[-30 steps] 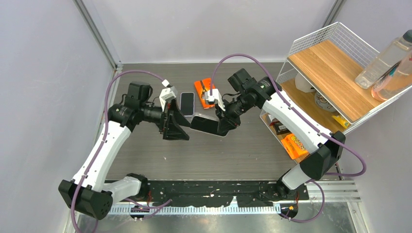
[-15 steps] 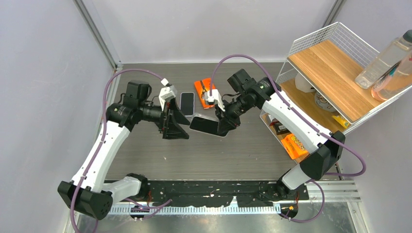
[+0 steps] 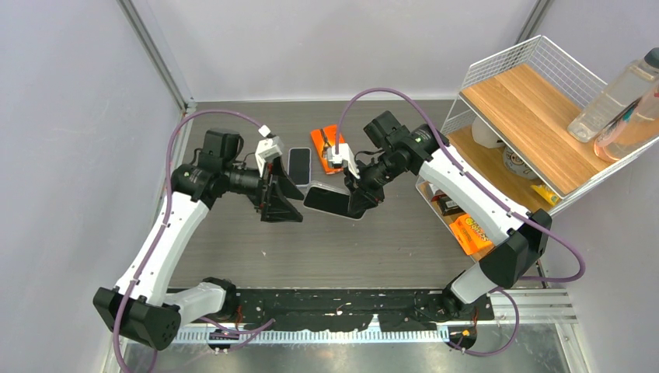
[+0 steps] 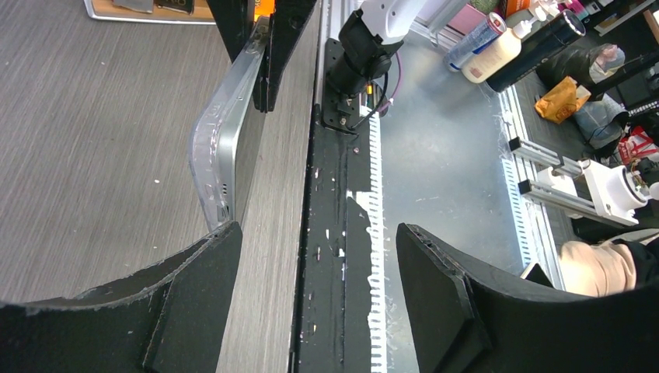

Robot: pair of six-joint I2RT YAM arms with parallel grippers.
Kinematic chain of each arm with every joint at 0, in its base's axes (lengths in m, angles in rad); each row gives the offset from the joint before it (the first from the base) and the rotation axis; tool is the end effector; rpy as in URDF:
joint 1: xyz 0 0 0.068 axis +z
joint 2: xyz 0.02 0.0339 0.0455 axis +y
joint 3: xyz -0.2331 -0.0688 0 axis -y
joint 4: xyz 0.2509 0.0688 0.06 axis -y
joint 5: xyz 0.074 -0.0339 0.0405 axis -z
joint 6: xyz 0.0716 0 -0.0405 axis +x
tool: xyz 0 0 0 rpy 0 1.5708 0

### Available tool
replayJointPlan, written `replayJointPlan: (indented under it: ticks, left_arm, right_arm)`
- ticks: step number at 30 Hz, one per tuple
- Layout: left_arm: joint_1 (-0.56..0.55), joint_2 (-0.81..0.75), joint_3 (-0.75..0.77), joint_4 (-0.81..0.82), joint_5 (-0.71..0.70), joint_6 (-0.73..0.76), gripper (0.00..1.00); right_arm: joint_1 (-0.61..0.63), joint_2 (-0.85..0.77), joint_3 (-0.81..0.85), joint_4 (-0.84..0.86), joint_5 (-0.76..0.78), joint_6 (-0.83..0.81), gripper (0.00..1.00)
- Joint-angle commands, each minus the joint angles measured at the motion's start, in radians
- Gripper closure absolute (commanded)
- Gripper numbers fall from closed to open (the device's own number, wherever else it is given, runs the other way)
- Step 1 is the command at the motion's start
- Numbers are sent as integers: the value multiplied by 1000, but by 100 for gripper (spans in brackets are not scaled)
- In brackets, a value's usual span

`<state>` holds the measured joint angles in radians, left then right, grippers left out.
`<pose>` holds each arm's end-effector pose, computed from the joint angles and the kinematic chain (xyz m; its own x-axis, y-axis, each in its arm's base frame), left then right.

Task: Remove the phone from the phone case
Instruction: Remove the phone case from the phone.

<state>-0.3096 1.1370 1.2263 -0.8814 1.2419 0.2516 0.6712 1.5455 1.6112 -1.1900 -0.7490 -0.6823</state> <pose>0.2030 -0.1361 0.3380 -0.4745 0.2362 -0.8480 0.8773 0.0478 -0.4776 0.2164 0.2342 0.3088 -0.1158 -0.6817 -0.7224 -0.9776 -0.0505 0.2044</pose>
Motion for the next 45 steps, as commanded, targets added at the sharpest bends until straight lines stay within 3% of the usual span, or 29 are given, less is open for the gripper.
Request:
replayJointPlan:
  ticks: [1, 30, 45]
  left_arm:
    - [0, 7, 36, 12, -4, 26, 24]
    - [-68, 74, -18, 194, -133, -36, 24]
    - [-74, 95, -119, 396, -204, -82, 23]
  right_arm:
    - [8, -27, 19, 33, -69, -5, 95]
    - [21, -24, 49, 5, -124, -17, 95]
    - [22, -13, 97, -49, -206, -62, 95]
